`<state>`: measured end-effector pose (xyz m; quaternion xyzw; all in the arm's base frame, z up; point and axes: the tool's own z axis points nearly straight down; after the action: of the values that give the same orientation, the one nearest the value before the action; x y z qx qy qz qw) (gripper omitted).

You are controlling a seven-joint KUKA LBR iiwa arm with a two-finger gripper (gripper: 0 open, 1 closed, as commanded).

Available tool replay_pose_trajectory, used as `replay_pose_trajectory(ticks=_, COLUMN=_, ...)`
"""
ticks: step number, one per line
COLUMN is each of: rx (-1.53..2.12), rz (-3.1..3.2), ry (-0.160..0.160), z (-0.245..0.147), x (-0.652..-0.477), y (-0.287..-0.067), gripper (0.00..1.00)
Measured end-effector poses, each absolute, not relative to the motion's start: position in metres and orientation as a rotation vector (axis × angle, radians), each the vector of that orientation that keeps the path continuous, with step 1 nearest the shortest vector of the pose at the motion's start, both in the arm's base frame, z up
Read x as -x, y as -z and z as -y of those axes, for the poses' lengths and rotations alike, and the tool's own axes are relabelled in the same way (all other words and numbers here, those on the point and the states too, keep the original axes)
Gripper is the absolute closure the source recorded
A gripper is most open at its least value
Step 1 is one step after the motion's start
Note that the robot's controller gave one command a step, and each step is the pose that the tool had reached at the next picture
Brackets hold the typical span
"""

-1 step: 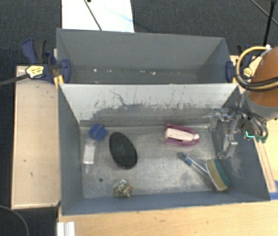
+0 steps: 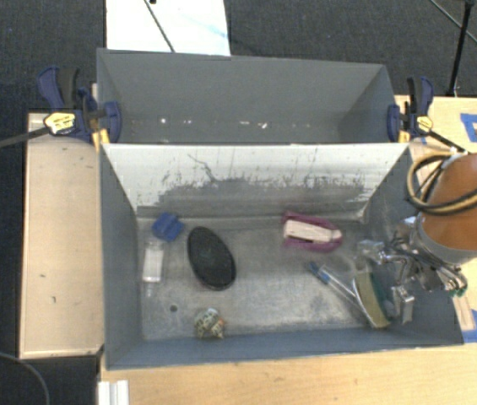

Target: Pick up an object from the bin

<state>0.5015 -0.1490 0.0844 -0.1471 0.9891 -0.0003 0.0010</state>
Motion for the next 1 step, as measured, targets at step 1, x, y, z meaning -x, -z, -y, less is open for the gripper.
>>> replay_pose_trajectory(ticks=1, rx=0.849, rz=-3.013, ry=0.007, z=0.1501, x=-0.4912, y=-0.0729, gripper=0.0)
